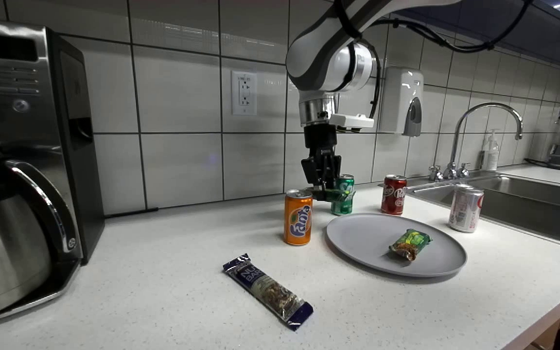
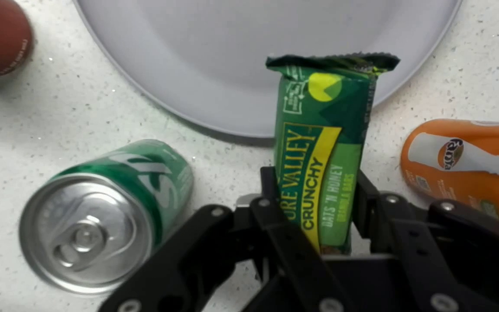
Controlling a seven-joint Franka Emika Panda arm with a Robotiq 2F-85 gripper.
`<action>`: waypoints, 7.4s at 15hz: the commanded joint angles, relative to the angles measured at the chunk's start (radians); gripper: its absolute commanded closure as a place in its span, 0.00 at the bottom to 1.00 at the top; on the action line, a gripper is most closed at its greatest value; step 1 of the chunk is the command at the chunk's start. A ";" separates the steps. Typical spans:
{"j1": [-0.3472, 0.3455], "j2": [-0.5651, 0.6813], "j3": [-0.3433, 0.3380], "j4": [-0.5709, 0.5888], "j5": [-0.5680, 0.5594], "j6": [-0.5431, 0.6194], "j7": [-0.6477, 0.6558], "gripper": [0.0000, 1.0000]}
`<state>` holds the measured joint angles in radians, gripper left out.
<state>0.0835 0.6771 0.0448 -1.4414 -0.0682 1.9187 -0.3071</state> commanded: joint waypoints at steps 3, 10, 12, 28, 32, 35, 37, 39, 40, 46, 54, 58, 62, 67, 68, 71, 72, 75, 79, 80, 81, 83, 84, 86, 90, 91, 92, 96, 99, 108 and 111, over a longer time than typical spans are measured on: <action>-0.010 0.083 0.025 0.147 -0.006 -0.074 -0.013 0.83; -0.004 0.160 0.031 0.249 -0.003 -0.064 -0.001 0.83; -0.005 0.182 0.032 0.275 -0.001 -0.063 0.002 0.83; -0.007 0.291 0.029 0.381 0.004 -0.051 0.015 0.31; -0.007 0.271 0.030 0.369 0.003 -0.041 0.013 0.02; -0.006 0.256 0.030 0.359 0.002 -0.036 0.012 0.00; -0.007 0.242 0.029 0.345 0.001 -0.032 0.012 0.00; -0.005 0.231 0.028 0.336 -0.003 -0.026 0.011 0.00; -0.007 0.226 0.028 0.334 -0.002 -0.025 0.010 0.00; -0.017 0.199 0.025 0.331 -0.002 -0.021 0.003 0.00; -0.022 0.120 0.026 0.264 -0.007 0.017 -0.008 0.00; -0.022 0.056 0.024 0.187 -0.007 0.033 0.004 0.00; -0.023 -0.027 0.025 0.075 -0.004 0.056 0.014 0.00; -0.028 -0.154 0.031 -0.112 0.007 0.107 0.020 0.00; -0.031 -0.179 0.033 -0.147 0.011 0.114 0.018 0.00; -0.037 -0.258 0.033 -0.261 0.024 0.141 0.019 0.00; -0.039 -0.285 0.034 -0.299 0.030 0.149 0.019 0.00; -0.045 -0.359 0.032 -0.405 0.049 0.167 0.022 0.00; -0.057 -0.441 0.022 -0.535 0.077 0.178 0.027 0.00; -0.060 -0.456 0.020 -0.561 0.083 0.180 0.032 0.00; -0.063 -0.469 0.015 -0.585 0.087 0.182 0.039 0.00; -0.067 -0.494 0.004 -0.629 0.092 0.189 0.062 0.00; -0.068 -0.504 -0.001 -0.648 0.094 0.189 0.078 0.00; -0.069 -0.523 -0.012 -0.685 0.095 0.196 0.122 0.00; -0.070 -0.550 -0.031 -0.747 0.105 0.240 0.214 0.00; -0.071 -0.553 -0.035 -0.760 0.111 0.253 0.239 0.00; -0.071 -0.556 -0.039 -0.770 0.120 0.266 0.266 0.00; -0.078 -0.566 -0.056 -0.814 0.186 0.321 0.361 0.00; -0.080 -0.576 -0.069 -0.850 0.222 0.380 0.427 0.00; -0.070 -0.592 -0.075 -0.927 0.262 0.488 0.645 0.00; -0.068 -0.578 -0.076 -0.946 0.279 0.535 0.708 0.00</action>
<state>0.0144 0.1267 -0.0362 -2.3415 0.1839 2.4051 0.3315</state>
